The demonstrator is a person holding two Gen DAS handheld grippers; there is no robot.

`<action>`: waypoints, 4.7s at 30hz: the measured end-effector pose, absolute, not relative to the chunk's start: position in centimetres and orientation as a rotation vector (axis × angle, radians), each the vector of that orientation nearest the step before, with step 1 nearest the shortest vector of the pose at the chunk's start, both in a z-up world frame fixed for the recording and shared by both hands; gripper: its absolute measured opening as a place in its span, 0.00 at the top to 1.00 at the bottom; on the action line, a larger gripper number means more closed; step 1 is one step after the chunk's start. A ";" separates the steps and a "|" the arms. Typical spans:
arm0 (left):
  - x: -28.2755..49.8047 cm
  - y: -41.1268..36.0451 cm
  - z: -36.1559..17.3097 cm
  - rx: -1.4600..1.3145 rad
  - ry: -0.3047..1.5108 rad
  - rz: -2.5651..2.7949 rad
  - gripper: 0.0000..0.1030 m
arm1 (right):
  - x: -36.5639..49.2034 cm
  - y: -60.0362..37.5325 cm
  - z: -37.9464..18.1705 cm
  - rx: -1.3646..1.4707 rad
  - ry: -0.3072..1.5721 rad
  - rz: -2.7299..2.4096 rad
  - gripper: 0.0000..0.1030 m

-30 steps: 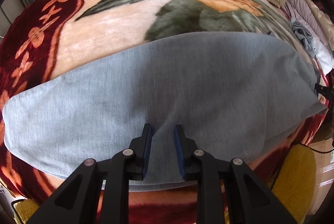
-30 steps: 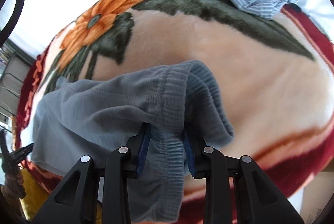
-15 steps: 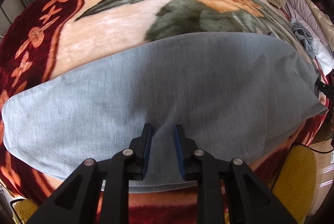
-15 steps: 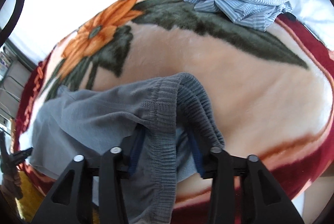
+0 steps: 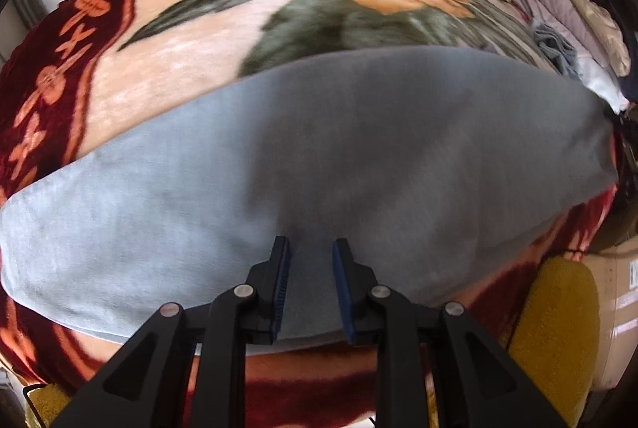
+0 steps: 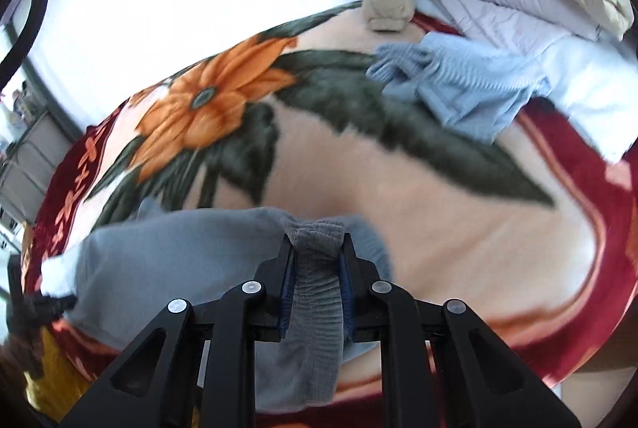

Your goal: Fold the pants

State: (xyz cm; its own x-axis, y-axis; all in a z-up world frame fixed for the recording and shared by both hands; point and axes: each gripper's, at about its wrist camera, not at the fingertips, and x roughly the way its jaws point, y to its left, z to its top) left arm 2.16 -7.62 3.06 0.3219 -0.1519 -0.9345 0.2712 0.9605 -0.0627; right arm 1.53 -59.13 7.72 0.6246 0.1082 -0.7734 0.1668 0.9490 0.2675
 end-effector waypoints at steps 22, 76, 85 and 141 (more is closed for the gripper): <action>0.9 -10.4 2.1 0.147 1.215 -0.356 0.75 | 0.7 -60.3 8.3 0.307 0.984 -0.216 0.51; 1.6 -10.0 3.9 0.049 1.204 -0.392 0.74 | -4.5 -59.1 3.5 0.554 1.102 -0.270 0.58; 5.0 -10.2 6.6 -0.019 1.137 -0.368 0.74 | -2.0 -51.4 10.2 0.200 0.992 -0.242 0.58; 15.3 -27.6 6.0 0.242 0.890 -0.544 0.77 | 0.1 -39.5 0.7 0.175 1.027 -0.053 0.15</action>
